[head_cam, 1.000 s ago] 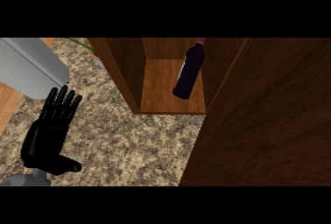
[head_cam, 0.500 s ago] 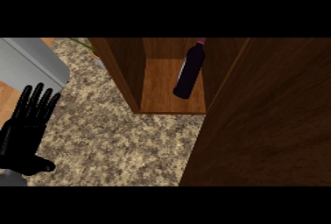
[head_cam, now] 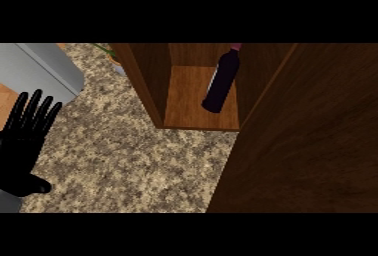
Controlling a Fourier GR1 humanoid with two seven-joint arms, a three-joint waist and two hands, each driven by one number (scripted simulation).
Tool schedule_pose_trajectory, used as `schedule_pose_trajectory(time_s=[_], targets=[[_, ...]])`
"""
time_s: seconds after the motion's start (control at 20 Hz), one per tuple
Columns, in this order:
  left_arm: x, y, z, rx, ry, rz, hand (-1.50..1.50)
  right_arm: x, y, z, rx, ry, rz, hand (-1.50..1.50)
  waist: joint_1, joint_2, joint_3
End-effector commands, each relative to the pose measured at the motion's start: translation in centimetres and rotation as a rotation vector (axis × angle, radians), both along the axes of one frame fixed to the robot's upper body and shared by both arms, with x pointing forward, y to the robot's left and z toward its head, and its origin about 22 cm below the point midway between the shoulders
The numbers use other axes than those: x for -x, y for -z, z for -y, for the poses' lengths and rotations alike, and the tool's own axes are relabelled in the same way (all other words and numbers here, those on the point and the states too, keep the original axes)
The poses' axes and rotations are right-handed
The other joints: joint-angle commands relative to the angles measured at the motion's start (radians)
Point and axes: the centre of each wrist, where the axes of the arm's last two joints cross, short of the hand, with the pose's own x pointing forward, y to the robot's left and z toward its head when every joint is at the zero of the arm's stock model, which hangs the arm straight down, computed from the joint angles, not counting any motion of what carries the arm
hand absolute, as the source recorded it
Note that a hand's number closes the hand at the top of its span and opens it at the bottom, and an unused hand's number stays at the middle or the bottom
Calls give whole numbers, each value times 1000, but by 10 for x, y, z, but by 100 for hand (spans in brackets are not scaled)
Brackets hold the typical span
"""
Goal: Pick up the wine, place it into the cabinet and close the cabinet
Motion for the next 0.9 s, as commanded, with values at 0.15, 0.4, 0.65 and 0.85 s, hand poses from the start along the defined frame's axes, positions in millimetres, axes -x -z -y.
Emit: schedule_pose_trajectory(time_s=[0.15, 0.4, 0.65, 0.85], targets=[[-5, -9, -6, -4, 18, 9, -150, 3, -23, -27, -236, -106, -73, 150, 40, 5, -2], [-9, -7, -13, -15, 26, 9, -150, -21, -27, -42, -214, -92, -48, 150, 50, 9, -5], [-16, -13, -16, -19, 26, 19, -150, -63, -38, -88, -214, -84, -56, 150, 36, 2, -2], [-11, -11, -28, -2, 2, -9, -150, -102, -65, -133, -214, -52, -84, 150, 34, 0, 0]])
